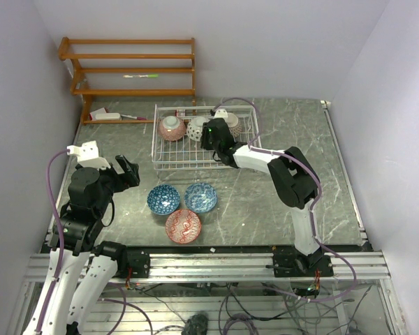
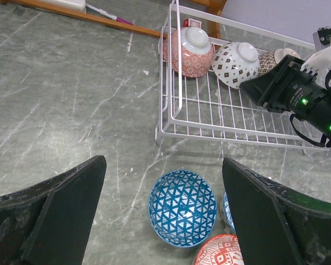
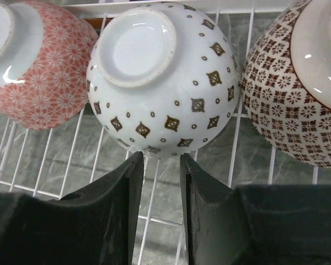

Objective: Load the bowls into the dish rack

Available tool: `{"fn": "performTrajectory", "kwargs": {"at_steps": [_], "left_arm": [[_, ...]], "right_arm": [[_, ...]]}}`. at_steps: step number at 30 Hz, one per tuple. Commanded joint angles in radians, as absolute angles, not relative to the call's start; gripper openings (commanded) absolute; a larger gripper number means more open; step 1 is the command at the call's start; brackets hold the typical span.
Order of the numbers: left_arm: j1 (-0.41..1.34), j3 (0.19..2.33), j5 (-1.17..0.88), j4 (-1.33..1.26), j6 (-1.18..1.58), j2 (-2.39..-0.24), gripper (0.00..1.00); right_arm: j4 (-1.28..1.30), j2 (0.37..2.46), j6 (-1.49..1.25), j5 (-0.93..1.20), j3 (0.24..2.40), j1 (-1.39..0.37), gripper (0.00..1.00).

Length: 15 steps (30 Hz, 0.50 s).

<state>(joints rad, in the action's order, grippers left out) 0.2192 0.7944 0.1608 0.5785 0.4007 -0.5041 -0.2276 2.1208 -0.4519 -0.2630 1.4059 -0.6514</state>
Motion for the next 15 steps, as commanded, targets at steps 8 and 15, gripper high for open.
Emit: {"fn": "performTrajectory", "kwargs": {"at_steps": [8,15], "left_arm": [[0.208,0.794,0.157,0.575,0.401,-0.508,0.98],[0.207,0.793,0.158,0.575,0.402,-0.502,0.98]], "right_arm": [[-0.288,2.168,-0.428,-0.278,1.478,-0.646,0.33],[-0.290,2.179,-0.434,-0.287,1.480,-0.640,0.33]]}}
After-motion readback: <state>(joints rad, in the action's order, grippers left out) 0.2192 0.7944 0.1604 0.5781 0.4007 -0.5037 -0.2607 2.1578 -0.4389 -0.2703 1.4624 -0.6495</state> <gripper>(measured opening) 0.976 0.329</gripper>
